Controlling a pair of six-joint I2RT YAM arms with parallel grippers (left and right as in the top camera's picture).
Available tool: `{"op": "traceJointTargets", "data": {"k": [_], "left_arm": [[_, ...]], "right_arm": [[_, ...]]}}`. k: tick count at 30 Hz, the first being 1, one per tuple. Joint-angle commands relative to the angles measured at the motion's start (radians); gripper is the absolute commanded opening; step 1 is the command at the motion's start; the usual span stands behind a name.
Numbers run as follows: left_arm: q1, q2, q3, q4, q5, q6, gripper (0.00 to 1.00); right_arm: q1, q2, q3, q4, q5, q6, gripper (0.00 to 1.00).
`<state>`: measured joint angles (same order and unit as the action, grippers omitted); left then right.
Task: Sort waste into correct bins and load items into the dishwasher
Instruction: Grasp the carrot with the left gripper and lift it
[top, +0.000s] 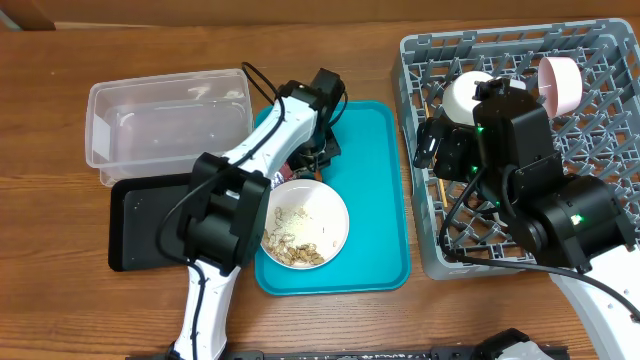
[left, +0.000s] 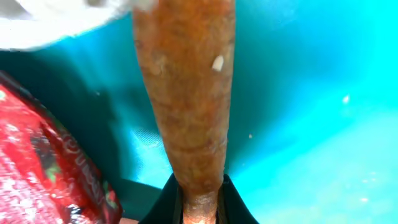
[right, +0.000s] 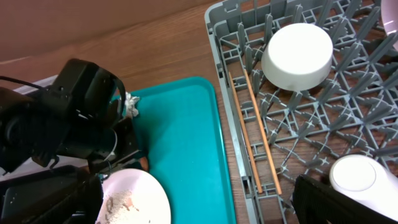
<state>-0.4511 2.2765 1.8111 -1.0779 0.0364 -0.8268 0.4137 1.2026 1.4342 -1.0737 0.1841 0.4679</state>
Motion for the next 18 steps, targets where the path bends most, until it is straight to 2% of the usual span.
{"op": "traceJointTargets", "data": {"k": [1, 4, 8, 13, 15, 18], "left_arm": [[0.013, -0.041, 0.069, -0.022, 0.008, 0.035, 0.06], [0.013, -0.070, 0.106, -0.063, 0.008, 0.046, 0.11], [0.013, -0.122, 0.153, -0.146, -0.019, 0.065, 0.11], [0.014, -0.218, 0.190, -0.296, -0.105, 0.087, 0.11], [0.014, -0.259, 0.190, -0.370, -0.161, 0.084, 0.15], [0.014, -0.308, 0.190, -0.520, -0.272, -0.004, 0.21]], "right_arm": [[-0.002, -0.002, 0.006, 0.005, 0.010, 0.005, 1.00], [-0.002, -0.002, 0.006, 0.005, 0.010, 0.005, 1.00], [-0.002, -0.002, 0.006, 0.005, 0.010, 0.005, 1.00], [-0.002, -0.002, 0.006, 0.005, 0.010, 0.005, 1.00], [-0.002, -0.002, 0.006, 0.005, 0.010, 0.005, 1.00], [-0.002, -0.002, 0.006, 0.005, 0.010, 0.005, 1.00]]}}
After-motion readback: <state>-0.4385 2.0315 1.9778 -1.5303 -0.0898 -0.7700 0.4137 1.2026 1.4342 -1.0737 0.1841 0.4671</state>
